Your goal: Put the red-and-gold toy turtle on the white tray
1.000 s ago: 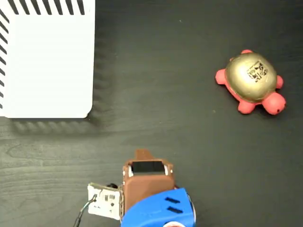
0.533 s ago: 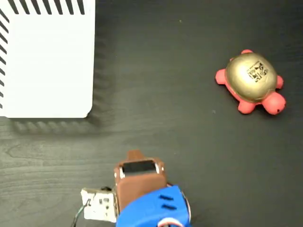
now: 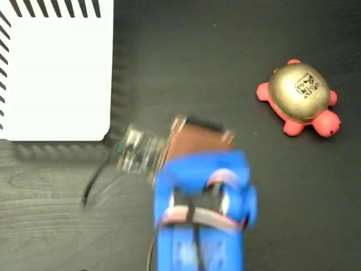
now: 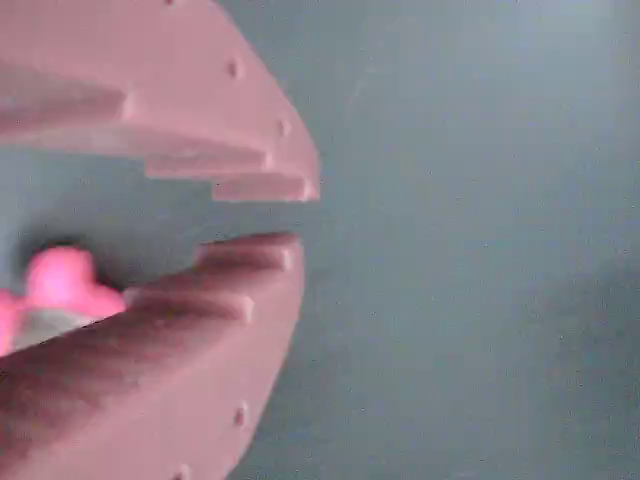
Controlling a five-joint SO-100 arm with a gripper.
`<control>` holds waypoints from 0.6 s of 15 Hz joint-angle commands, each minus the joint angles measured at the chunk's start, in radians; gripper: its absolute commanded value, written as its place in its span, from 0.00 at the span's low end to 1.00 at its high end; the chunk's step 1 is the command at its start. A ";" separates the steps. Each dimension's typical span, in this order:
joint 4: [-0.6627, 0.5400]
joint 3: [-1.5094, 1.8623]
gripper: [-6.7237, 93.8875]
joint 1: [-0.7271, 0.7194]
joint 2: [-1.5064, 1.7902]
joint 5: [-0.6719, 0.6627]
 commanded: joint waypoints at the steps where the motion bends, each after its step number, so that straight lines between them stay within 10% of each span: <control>1: 0.097 -0.236 0.07 0.075 -0.126 0.032; 9: 0.235 -0.778 0.08 0.296 -0.716 0.103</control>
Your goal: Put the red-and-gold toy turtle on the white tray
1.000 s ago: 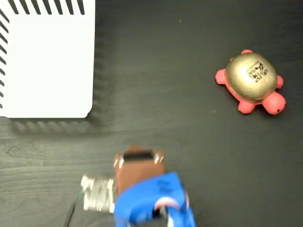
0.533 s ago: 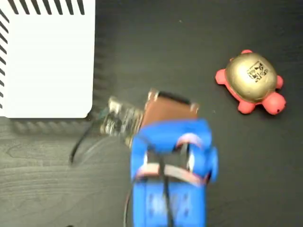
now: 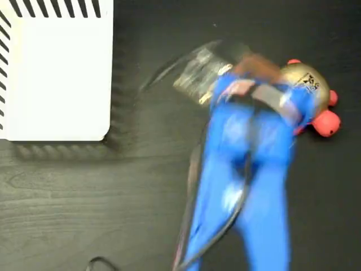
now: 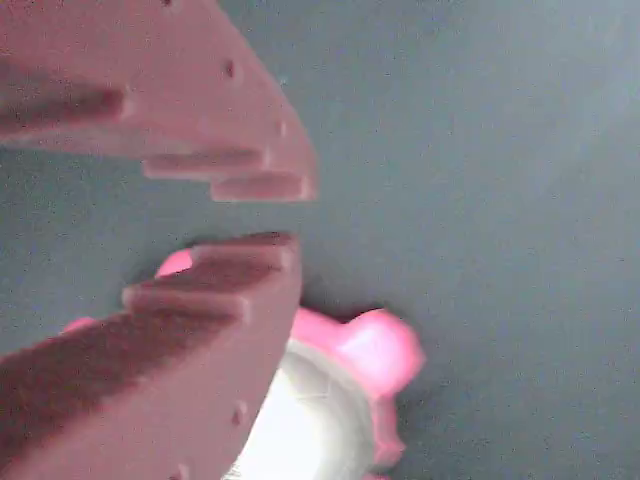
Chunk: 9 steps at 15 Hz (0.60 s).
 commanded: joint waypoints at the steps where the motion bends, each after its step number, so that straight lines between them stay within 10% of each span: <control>1: 0.058 -0.215 0.12 0.063 -0.063 0.002; 9: 0.308 -0.534 0.54 0.158 -0.281 -0.155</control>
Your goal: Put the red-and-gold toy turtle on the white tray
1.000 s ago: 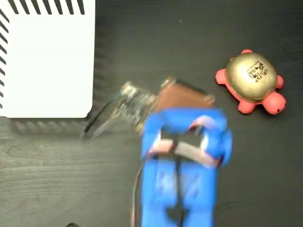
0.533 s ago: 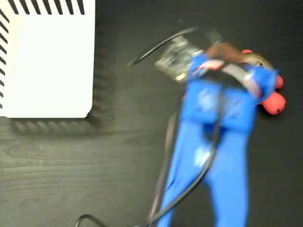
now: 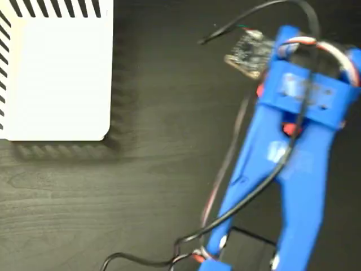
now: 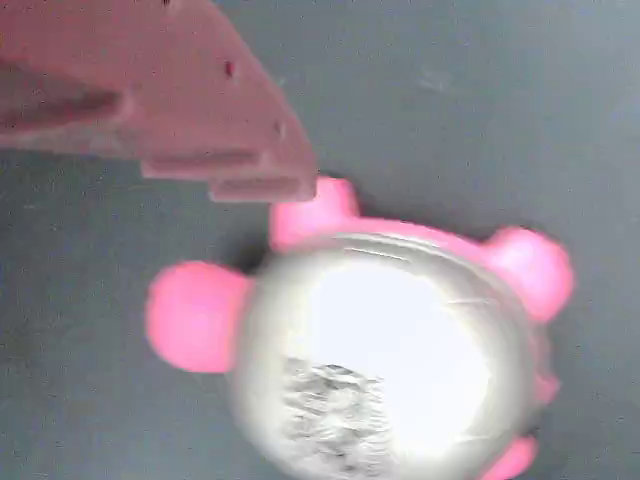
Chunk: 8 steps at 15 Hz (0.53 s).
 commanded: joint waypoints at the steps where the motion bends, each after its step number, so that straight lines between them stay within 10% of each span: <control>1: 0.075 -0.137 0.60 0.023 -0.023 -0.057; 8: 0.115 -0.311 0.65 0.031 -0.285 0.071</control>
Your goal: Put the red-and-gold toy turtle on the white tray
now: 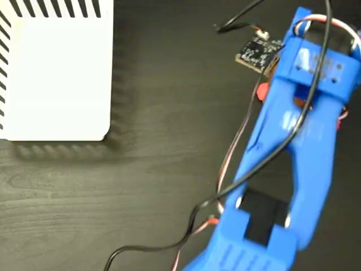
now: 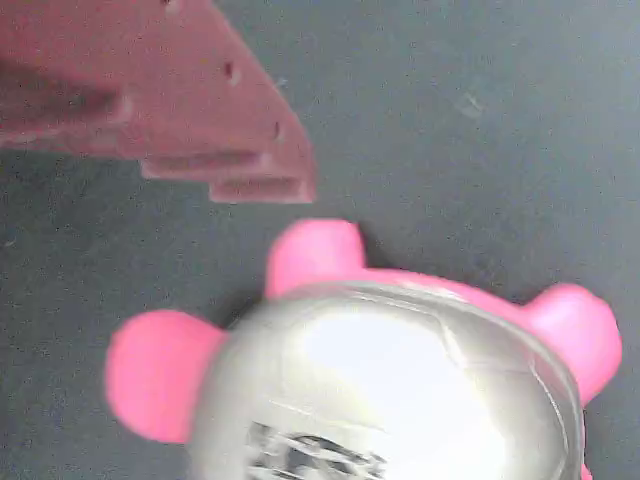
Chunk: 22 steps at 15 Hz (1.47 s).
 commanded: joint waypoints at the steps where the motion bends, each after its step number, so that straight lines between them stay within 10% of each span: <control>1: 0.012 -0.106 0.65 0.025 -0.005 0.051; 19: 0.029 -0.267 0.73 0.035 -0.275 0.098; 22: 0.029 -0.282 0.46 0.041 -0.287 0.100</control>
